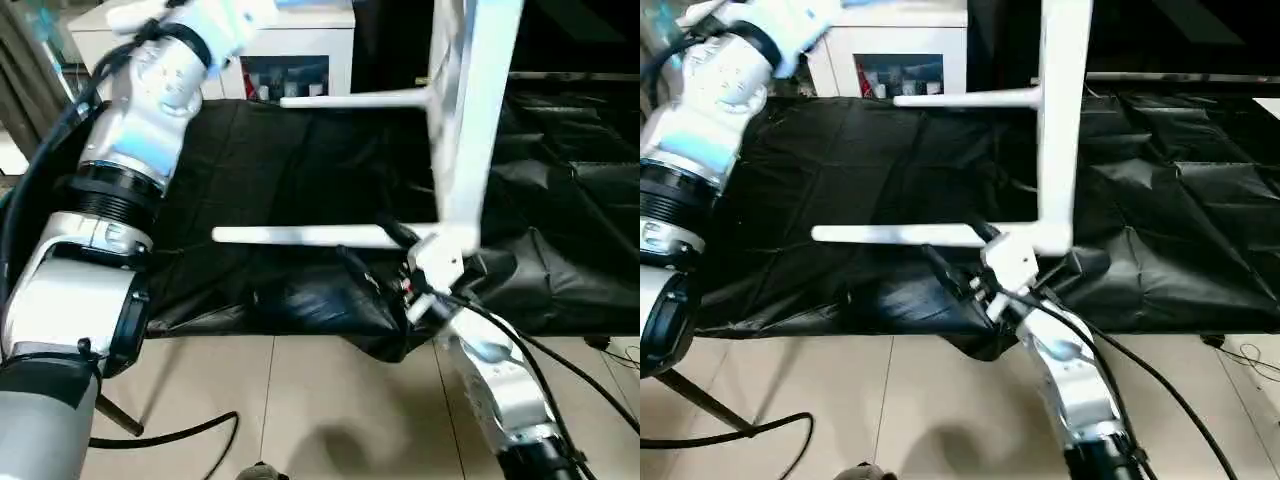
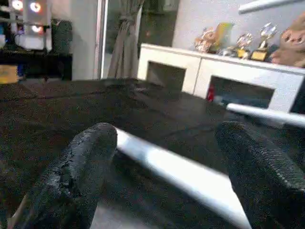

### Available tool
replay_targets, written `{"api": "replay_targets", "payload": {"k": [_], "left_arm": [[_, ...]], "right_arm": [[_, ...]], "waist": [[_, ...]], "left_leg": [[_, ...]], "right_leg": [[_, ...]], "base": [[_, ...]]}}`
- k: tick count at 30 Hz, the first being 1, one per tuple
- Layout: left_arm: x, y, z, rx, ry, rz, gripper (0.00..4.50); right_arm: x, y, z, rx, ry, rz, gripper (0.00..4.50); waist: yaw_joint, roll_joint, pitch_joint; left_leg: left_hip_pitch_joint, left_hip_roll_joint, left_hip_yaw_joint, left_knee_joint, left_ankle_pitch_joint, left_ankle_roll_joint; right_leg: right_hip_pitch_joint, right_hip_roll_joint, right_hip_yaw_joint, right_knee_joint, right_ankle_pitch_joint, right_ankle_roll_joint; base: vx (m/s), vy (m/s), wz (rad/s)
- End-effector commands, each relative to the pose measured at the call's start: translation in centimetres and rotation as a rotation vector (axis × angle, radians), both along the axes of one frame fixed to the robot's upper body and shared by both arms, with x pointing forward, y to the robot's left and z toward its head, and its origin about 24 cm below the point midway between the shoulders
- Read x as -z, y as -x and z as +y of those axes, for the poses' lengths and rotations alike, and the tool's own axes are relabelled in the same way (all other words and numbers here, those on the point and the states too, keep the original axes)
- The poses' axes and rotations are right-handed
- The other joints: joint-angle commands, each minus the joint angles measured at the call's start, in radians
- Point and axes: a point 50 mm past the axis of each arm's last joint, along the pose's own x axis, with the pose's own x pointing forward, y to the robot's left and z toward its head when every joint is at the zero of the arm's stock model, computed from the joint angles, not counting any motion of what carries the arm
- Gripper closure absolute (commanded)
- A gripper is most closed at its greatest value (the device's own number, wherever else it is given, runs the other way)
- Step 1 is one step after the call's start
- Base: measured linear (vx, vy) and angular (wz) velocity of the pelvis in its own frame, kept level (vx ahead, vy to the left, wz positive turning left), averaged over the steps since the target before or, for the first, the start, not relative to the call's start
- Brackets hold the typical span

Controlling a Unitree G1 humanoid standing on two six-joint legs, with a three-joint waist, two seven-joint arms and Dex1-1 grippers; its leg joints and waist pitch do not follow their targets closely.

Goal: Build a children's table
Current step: Flip table

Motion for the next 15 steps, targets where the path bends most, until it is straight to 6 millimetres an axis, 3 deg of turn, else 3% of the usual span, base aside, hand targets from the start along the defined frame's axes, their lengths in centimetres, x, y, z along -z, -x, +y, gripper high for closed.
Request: {"api": "replay_targets", "payload": {"k": [1,9,12,15], "left_arm": [[2.0,-0.6,1.6,-0.032,0.271,0.112,2.24],[3.3,-1.1,2.5,-0.090,0.434,0.216,2.24],[3.6,-1.1,2.9,-0.110,0.462,0.224,2.24],[3.7,-1.1,3.1,-0.121,0.486,0.223,2.24]], "right_arm": [[-0.5,0.1,0.2,-0.019,-0.008,-0.009,0.71],[0.0,0.0,-0.2,-0.020,-0.009,0.062,0.71],[1.8,-0.1,-1.3,0.058,0.017,0.197,0.71],[2.8,0.0,-2.1,0.124,-0.046,0.282,0.37]], "waist": [[-0.006,-0.029,-0.064],[-0.006,-0.031,-0.062],[-0.006,-0.030,-0.062],[-0.005,-0.031,-0.064]], "left_leg": [[0.011,0.042,-0.019,-0.075,-0.216,0.040],[0.014,0.040,-0.017,-0.075,-0.225,0.039],[0.012,0.040,-0.018,-0.076,-0.218,0.036],[0.013,0.040,-0.017,-0.075,-0.218,0.033]], "right_leg": [[0.035,-0.055,0.038,-0.081,-0.298,-0.154],[0.035,-0.055,0.038,-0.084,-0.309,-0.157],[0.036,-0.054,0.038,-0.083,-0.314,-0.155],[0.035,-0.056,0.038,-0.084,-0.313,-0.160]], "base": [[0.000,0.000,0.00],[0.000,0.000,0.00],[0.000,0.000,0.00],[0.000,0.000,0.00]]}}
